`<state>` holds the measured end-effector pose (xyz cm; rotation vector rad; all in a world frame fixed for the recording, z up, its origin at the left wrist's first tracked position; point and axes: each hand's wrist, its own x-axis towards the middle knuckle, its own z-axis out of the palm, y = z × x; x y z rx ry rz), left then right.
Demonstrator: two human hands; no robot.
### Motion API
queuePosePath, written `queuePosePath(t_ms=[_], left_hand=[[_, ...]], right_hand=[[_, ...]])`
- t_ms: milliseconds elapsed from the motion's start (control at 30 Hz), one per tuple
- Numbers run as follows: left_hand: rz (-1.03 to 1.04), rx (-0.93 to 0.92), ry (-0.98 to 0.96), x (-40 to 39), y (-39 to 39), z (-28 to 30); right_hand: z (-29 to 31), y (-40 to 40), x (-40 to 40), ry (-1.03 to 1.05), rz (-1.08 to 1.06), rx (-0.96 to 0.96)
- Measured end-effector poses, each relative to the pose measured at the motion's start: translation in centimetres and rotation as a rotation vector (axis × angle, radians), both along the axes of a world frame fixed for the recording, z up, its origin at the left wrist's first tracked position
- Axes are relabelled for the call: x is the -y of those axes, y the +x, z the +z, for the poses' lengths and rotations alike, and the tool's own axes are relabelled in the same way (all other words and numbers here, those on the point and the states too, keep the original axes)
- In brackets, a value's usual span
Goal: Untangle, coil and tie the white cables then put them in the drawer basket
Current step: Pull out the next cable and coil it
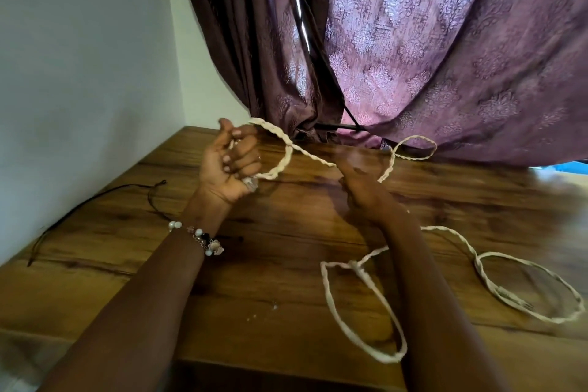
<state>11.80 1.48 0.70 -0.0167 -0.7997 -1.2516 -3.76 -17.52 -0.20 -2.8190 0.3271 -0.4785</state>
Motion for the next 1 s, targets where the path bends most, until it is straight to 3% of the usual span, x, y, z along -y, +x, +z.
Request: queuePosePath(t_ms=[67, 100, 200, 267, 400, 533, 633, 700, 800, 867, 933, 1000], left_hand=[[0.098, -0.059, -0.055, -0.5, 0.8, -0.1], [0.157, -0.088, -0.064, -0.6, 1.0, -0.2], [0.290, -0.159, -0.080, -0.4, 1.4, -0.3], [0.320, -0.157, -0.082, 0.0, 1.5, -0.4], [0.502, -0.061, 0.066, 0.8, 0.7, -0.4], [0.870, 0.124, 0.386, 2.1, -1.5, 0.0], [0.940, 0.390, 0.544, 3.1, -3.2, -0.4], [0.887, 0.534, 0.613, 3.3, -3.7, -0.9], [0.762, 0.780, 0.613, 3.4, -4.2, -1.4], [0.695, 0.929, 0.603, 3.3, -4.6, -1.5], [0.706, 1.018, 0.669, 3.2, -4.4, -1.5], [0.649, 0.986, 0.731, 3.0, -3.7, -1.6]], right_hand=[[0.5, 0.3, -0.5, 0.286, -0.107, 0.077], [0.7, 0.6, -0.7, 0.300, -0.160, 0.109], [0.2, 1.2, -0.7, -0.263, -0.165, 0.141], [0.1, 1.2, -0.8, -0.509, -0.149, 0.159], [0.2, 1.3, -1.8, -0.755, -0.025, 0.366], [0.4, 2.1, -4.3, -0.825, 0.197, 0.540], [0.7, 2.4, -5.5, -0.747, 0.322, 0.580], [0.8, 2.0, -5.2, -0.559, 0.311, 0.592], [1.2, 1.3, -3.8, -0.234, 0.278, 0.535], [1.5, 1.2, -2.8, -0.141, 0.292, 0.495], [1.8, 1.0, -2.0, -0.115, 0.293, 0.458], [2.1, 0.7, -0.9, -0.121, 0.266, 0.495]])
